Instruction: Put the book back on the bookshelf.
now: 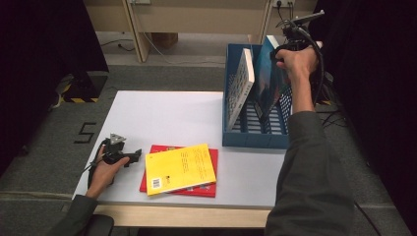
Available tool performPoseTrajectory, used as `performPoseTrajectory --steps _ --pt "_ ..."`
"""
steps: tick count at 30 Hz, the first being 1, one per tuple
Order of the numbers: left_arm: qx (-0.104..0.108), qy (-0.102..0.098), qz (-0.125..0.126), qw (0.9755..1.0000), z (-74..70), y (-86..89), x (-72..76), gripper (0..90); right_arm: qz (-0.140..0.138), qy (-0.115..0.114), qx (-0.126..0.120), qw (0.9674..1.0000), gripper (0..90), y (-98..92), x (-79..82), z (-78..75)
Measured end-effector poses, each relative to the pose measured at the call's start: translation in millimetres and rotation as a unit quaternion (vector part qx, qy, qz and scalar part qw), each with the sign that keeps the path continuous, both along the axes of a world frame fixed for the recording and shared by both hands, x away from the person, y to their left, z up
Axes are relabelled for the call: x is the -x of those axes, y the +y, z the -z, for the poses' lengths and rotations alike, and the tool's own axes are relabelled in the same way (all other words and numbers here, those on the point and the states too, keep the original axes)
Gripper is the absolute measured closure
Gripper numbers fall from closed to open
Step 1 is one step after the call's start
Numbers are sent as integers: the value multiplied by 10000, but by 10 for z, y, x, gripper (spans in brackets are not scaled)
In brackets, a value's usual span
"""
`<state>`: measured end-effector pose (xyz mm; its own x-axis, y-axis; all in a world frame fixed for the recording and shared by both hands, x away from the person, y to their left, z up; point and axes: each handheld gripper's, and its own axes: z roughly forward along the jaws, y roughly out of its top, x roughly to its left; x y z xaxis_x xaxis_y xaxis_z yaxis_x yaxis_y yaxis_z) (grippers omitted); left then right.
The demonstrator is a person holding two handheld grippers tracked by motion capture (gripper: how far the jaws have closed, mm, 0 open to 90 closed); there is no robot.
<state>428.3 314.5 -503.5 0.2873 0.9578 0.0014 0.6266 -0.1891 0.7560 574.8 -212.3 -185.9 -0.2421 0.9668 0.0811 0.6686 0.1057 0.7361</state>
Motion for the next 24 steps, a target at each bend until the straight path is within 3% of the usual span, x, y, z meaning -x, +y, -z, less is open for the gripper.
performPoseTrajectory --steps 6,13,24 --pt "0 -4 11 10000 0 0 2 160 74 128 40 9999 738 106 -197 178" --pt "-23 -23 14 10000 0 -4 5 161 158 286 -91 9994 738 131 -385 450" --pt "-49 -48 27 10000 0 -8 9 162 164 440 -184 9987 733 187 -555 754"
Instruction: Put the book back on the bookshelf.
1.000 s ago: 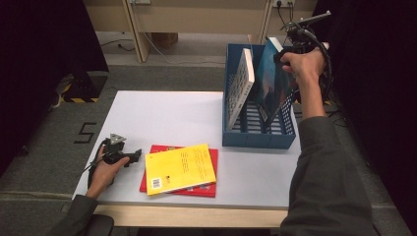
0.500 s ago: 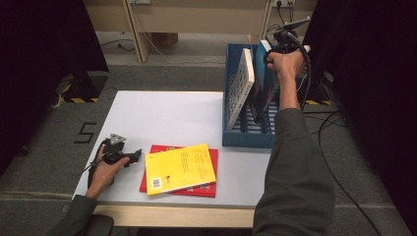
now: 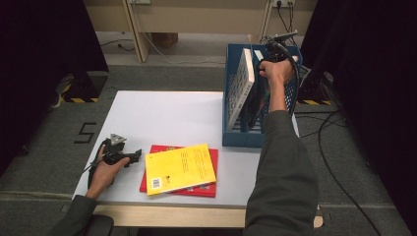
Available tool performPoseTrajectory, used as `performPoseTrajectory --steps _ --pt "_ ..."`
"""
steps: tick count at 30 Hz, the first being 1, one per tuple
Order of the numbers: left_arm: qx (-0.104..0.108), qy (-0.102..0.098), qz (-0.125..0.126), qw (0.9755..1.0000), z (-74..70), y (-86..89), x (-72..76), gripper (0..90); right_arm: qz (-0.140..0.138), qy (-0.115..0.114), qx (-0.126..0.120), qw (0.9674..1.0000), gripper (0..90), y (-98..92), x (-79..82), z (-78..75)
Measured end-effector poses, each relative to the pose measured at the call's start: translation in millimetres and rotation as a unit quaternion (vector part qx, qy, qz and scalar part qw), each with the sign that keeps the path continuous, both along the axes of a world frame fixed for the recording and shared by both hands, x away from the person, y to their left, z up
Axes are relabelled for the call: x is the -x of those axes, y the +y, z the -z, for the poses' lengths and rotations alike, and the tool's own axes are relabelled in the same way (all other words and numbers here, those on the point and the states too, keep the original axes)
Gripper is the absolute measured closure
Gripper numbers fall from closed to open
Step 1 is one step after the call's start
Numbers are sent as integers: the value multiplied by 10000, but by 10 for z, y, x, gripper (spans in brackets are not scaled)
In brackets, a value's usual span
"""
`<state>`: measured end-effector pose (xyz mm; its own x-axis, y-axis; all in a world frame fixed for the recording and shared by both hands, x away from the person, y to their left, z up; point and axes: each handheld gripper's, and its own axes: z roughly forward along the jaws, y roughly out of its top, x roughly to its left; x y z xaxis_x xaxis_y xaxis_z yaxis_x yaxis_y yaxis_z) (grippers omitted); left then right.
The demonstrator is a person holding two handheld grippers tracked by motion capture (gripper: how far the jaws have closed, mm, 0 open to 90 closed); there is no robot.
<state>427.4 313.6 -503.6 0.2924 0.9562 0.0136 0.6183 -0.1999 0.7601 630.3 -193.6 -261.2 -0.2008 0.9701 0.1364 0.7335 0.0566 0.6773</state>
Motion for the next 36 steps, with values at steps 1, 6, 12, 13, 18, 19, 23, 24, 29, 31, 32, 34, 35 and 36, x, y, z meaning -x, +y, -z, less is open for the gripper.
performPoseTrajectory --steps 1,6,12,13,18,19,23,24,29,31,32,34,35,36 --pt "-7 -6 1 10000 0 -2 1 162 -11 11 6 10000 731 1 -5 13" --pt "-27 -20 -1 10000 0 -6 4 163 -140 28 -5 9999 709 20 -18 38" --pt "-35 -16 34 10000 -3 -5 6 165 -324 -95 -241 9991 671 -29 80 -61" --pt "-35 -12 28 10000 -2 -9 8 165 -390 -157 -303 9987 655 -49 118 -79" --pt "-51 -24 20 10000 -2 -12 8 165 -597 -200 -457 9970 650 -153 281 -100" --pt "-53 -22 17 10000 -2 -12 8 162 -655 -207 -507 9963 647 -187 330 -101" --pt "-60 -23 15 10000 -2 -13 8 161 -821 -326 -642 9940 633 -279 499 -120" --pt "-58 -24 14 10000 -2 -13 8 161 -867 -334 -630 9937 625 -296 539 -130" --pt "-50 -36 10 10000 1 -13 7 161 -1026 -393 -508 9926 616 -354 712 -146" --pt "-41 -22 17 10000 -1 -10 7 161 -1083 -376 -420 9925 616 -371 760 -128" --pt "-46 -34 10 10000 1 -11 7 161 -1071 -357 -395 9928 614 -383 781 -105" --pt "-39 -16 17 10000 -1 -10 6 161 -1158 -319 -403 9919 612 -389 805 -58" --pt "-39 -12 18 10000 -1 -8 5 160 -1179 -272 -410 9918 610 -383 817 -37" --pt "-33 -22 17 10000 1 -6 3 159 -1181 -256 -402 9919 611 -378 823 -23"
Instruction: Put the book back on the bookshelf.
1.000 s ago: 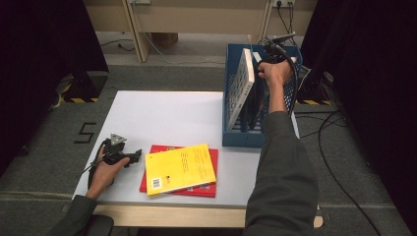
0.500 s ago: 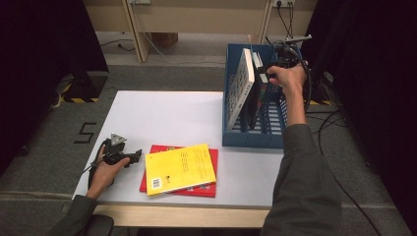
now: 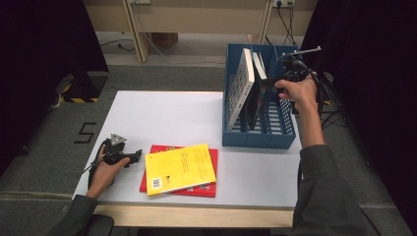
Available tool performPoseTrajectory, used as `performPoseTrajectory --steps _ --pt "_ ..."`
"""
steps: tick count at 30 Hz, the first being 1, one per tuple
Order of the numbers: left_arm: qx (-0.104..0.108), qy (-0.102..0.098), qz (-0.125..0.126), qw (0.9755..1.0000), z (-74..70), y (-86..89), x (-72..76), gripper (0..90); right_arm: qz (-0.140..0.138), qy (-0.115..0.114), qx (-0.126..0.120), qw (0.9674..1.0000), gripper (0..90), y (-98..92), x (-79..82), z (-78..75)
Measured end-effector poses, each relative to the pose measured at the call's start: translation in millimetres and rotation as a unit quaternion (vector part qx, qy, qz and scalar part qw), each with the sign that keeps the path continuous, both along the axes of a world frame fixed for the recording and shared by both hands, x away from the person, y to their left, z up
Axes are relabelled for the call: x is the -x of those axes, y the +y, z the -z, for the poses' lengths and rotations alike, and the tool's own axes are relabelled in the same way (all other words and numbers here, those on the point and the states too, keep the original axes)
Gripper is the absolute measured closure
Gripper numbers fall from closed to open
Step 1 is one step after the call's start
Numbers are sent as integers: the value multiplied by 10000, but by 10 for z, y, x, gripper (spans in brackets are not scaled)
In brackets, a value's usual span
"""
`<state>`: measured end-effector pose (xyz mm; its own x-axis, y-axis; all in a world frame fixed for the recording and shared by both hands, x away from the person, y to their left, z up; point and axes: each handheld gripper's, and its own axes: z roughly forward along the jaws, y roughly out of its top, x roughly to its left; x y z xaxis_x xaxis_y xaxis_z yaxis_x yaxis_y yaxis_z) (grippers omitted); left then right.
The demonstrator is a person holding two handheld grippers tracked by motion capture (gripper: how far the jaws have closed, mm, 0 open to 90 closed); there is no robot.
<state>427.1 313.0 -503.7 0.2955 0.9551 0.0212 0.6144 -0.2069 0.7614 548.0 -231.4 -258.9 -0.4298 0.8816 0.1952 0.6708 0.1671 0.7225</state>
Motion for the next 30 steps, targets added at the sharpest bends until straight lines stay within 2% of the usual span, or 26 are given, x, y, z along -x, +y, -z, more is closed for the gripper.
performPoseTrajectory --steps 5,8,10,16,18,20,22,25,27,30 --pt "-8 7 0 10000 -1 0 1 158 -113 -3 132 9998 693 32 -26 114" --pt "-16 5 2 10000 -2 -2 1 158 -105 58 40 9999 691 52 -56 146" --pt "-2 3 -12 10000 0 -1 -1 156 -127 4 83 9999 692 71 -64 147" --pt "-8 12 -18 10000 -1 -1 -2 153 -189 77 0 9998 691 137 -70 148" --pt "-10 -3 -21 10000 1 -3 -2 153 -197 107 -104 9997 688 160 -77 154" --pt "-5 15 -20 10000 -1 0 -3 152 -225 112 -54 9997 687 174 -85 147" --pt "-7 18 -17 10000 -1 0 -4 151 -204 143 -145 9996 685 170 -89 152" --pt "-8 21 -17 10000 -1 0 -4 150 -191 159 -150 9996 679 183 -89 152" --pt "-4 19 -22 10000 -1 0 -3 150 -220 112 -213 9995 669 205 -86 174" --pt "-2 22 -21 10000 -1 1 -3 150 -218 76 -140 9996 659 216 -78 179"
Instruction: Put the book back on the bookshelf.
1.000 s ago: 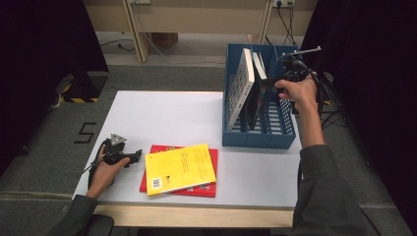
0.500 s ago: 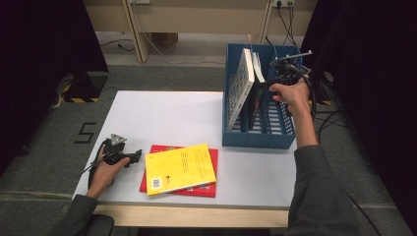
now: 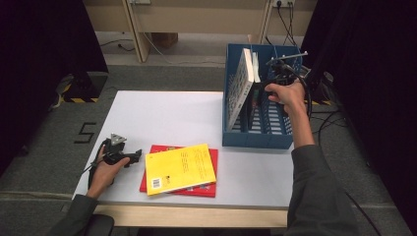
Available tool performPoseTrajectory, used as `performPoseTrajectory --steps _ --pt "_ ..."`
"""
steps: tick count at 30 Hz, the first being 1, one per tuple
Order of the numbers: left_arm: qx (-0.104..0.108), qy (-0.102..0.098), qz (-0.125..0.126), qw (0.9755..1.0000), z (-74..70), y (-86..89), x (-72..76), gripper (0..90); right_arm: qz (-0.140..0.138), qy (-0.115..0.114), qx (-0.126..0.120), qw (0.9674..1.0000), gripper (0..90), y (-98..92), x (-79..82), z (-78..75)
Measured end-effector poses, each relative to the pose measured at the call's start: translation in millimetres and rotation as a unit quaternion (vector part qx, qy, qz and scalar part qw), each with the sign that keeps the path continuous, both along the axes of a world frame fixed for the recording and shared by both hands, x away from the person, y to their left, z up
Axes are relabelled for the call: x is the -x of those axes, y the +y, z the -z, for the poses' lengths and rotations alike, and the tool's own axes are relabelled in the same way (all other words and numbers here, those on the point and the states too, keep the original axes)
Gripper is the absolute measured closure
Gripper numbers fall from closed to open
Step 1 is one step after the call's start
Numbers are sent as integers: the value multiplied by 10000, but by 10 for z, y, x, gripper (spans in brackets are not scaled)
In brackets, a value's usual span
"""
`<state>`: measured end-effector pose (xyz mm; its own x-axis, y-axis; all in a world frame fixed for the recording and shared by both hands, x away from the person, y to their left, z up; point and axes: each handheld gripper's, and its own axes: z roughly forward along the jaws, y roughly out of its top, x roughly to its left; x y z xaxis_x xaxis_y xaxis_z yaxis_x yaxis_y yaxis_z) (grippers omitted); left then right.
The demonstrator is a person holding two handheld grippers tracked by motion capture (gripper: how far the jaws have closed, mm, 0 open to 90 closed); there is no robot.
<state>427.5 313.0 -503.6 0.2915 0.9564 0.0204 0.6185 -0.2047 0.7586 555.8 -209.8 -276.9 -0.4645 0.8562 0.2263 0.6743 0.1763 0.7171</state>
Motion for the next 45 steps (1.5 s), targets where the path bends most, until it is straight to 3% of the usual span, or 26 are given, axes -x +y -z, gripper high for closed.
performPoseTrajectory --steps 4,8,14,20,24,26,31,34,36,39,45 --pt "8 3 1 10000 0 3 -1 150 -55 22 143 9999 608 -13 25 10" --pt "5 -3 3 10000 1 3 -1 150 98 -66 164 9998 573 -59 60 6" --pt "0 -6 0 10000 1 0 0 150 2 -188 227 9996 536 -24 241 -65" --pt "1 -4 0 10000 1 1 -1 150 -183 -380 168 9990 507 116 377 -166" --pt "4 -14 -1 10000 3 0 -1 150 -133 -442 221 9987 476 234 329 -186" --pt "16 1 5 10000 2 5 -3 150 -135 -400 197 9989 488 292 281 -169" --pt "37 -5 -13 10000 4 3 -4 149 -99 -428 542 9976 615 423 181 -126" --pt "20 2 -2 10000 2 4 -3 149 -177 -450 648 9967 618 518 160 -129" --pt "19 9 3 10000 1 5 -3 150 -281 -484 835 9949 632 600 161 -138" --pt "18 6 1 10000 2 5 -3 149 -538 -521 886 9933 657 759 176 -138" --pt "37 10 -2 10000 2 6 -3 150 -790 -568 999 9902 645 977 173 -163"
